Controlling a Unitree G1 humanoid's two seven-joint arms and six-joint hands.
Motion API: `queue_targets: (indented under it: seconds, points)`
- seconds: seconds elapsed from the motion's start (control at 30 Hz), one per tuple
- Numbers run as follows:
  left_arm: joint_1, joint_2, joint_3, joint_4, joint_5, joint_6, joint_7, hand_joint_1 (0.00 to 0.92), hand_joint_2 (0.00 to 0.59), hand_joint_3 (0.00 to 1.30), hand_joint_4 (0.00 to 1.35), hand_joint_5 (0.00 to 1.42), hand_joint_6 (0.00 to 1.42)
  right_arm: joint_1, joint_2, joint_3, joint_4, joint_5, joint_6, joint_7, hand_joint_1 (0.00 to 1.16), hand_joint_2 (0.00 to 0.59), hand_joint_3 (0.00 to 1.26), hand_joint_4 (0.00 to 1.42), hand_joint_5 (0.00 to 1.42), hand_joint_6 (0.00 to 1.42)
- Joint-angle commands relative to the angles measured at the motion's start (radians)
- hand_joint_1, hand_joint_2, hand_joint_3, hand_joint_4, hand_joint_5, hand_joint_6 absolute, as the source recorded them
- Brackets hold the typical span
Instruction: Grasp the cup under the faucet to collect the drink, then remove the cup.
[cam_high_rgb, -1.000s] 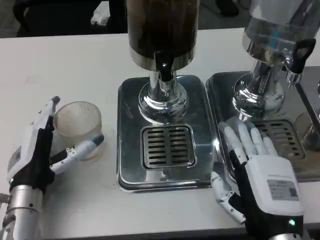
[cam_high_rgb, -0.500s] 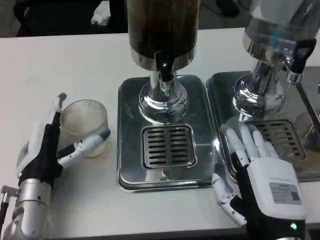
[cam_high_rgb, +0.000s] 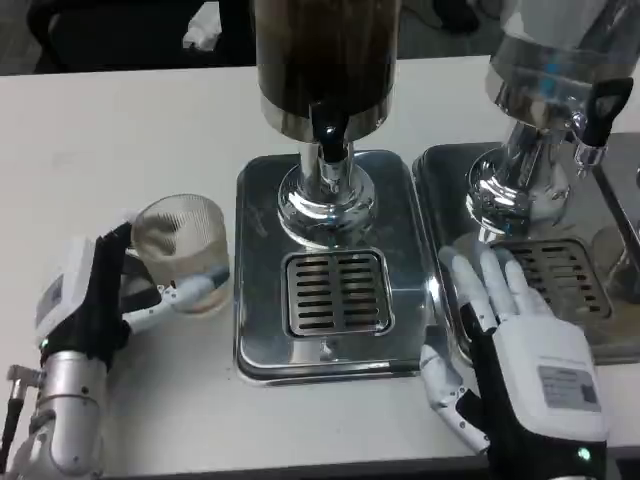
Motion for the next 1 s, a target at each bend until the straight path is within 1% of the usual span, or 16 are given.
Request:
queue_targets:
  seconds: [0.03,0.07,0.17,0.23,0.37,0.4,0.5,0.57,0.67,0.83,1.0]
  points:
    - [-0.015,-0.02,-0.027,0.014,0.022,0.015,0.017,0.598,0.035,0.63,0.8,0.93,1.14,0.005,0.003,-0.005,-0.014,0.0,0.011,-0.001,0.09,0.55,0.08,0.0,0.01,0.13]
    - [-0.017,-0.023,-0.029,0.015,0.022,0.017,0.025,0.607,0.02,0.68,0.84,0.97,1.17,0.005,0.004,-0.007,-0.015,0.0,0.011,-0.001,0.09,0.55,0.08,0.0,0.01,0.13]
    - [-0.023,-0.029,-0.037,0.017,0.024,0.022,0.05,0.617,0.002,0.77,0.93,1.04,1.25,0.006,0.004,-0.01,-0.016,-0.001,0.013,-0.002,0.09,0.55,0.08,0.0,0.01,0.14]
    - [-0.029,-0.033,-0.043,0.02,0.029,0.027,0.06,0.628,0.0,0.8,0.97,1.08,1.3,0.007,0.003,-0.011,-0.016,0.0,0.013,-0.002,0.09,0.55,0.08,0.0,0.01,0.14]
    - [-0.035,-0.04,-0.051,0.022,0.042,0.031,0.08,0.649,0.0,0.86,1.02,1.14,1.36,0.007,0.005,-0.01,-0.016,-0.001,0.015,-0.004,0.09,0.55,0.08,0.0,0.01,0.15]
    - [-0.035,-0.042,-0.053,0.022,0.044,0.032,0.086,0.666,0.0,0.88,1.05,1.16,1.38,0.007,0.006,-0.009,-0.016,-0.001,0.016,-0.005,0.09,0.55,0.08,0.0,0.02,0.15]
    - [-0.036,-0.043,-0.059,0.019,0.053,0.032,0.117,0.668,0.0,0.91,1.09,1.19,1.39,0.007,0.007,-0.011,-0.013,0.0,0.017,-0.006,0.09,0.55,0.08,0.0,0.02,0.15]
    - [-0.034,-0.042,-0.063,0.017,0.056,0.03,0.138,0.674,0.0,0.95,1.12,1.22,1.42,0.005,0.006,-0.011,-0.013,0.001,0.016,-0.006,0.09,0.55,0.08,0.0,0.02,0.15]
    - [-0.033,-0.041,-0.068,0.016,0.055,0.027,0.151,0.686,0.0,0.98,1.16,1.25,1.42,0.002,0.005,-0.011,-0.01,0.001,0.014,-0.005,0.09,0.55,0.08,0.0,0.02,0.16]
    - [-0.027,-0.039,-0.072,0.013,0.053,0.017,0.161,0.693,0.0,1.0,1.18,1.27,1.42,0.0,0.004,-0.011,-0.006,0.004,0.012,-0.005,0.09,0.55,0.08,0.0,0.03,0.17]
    - [-0.023,-0.037,-0.072,0.008,0.052,0.008,0.169,0.705,0.0,1.01,1.18,1.26,1.42,-0.004,0.002,-0.011,-0.003,0.007,0.008,-0.003,0.09,0.55,0.08,0.0,0.03,0.17]
